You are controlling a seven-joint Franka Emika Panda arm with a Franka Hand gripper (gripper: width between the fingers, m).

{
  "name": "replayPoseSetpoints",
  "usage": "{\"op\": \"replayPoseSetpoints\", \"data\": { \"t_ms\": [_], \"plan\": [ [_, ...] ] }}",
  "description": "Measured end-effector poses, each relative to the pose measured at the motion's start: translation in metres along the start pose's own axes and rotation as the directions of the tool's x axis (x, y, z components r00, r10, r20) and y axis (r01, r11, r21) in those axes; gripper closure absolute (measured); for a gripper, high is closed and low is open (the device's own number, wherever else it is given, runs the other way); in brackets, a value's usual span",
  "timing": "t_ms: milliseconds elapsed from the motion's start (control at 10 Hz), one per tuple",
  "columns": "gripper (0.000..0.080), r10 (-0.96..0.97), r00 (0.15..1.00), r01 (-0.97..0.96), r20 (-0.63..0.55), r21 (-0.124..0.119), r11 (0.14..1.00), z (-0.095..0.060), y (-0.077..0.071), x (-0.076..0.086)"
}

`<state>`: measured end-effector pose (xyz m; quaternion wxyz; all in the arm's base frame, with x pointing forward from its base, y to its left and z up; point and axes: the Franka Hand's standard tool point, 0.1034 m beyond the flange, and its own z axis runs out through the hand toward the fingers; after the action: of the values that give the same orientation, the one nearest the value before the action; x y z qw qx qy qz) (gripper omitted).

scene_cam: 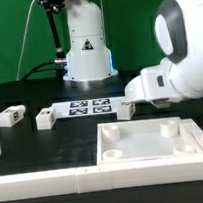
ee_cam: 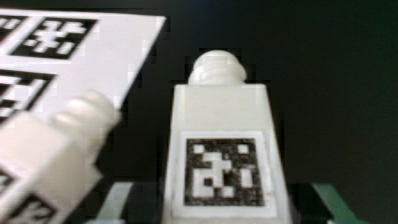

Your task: Assemble one leg

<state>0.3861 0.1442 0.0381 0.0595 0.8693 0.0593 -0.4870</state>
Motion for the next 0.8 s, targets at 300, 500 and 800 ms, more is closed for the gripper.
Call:
{"op": "replayPoseSetpoints", "data": {
  "t_ms": [300,500,800],
  "plan": [
    [0.0509,0.009,0.999,-0.008,-0.039,0.023,1.000,-0.040,0.006,-0.014],
    [0.0509,0.010,0.997,-0.008,-0.074,0.026,1.000,-0.052,0.006,-0.017],
    [0.0509,0.019,0.943,-0.004,-0.332,0.045,0.999,-0.062,0.003,-0.006]
  ]
}}
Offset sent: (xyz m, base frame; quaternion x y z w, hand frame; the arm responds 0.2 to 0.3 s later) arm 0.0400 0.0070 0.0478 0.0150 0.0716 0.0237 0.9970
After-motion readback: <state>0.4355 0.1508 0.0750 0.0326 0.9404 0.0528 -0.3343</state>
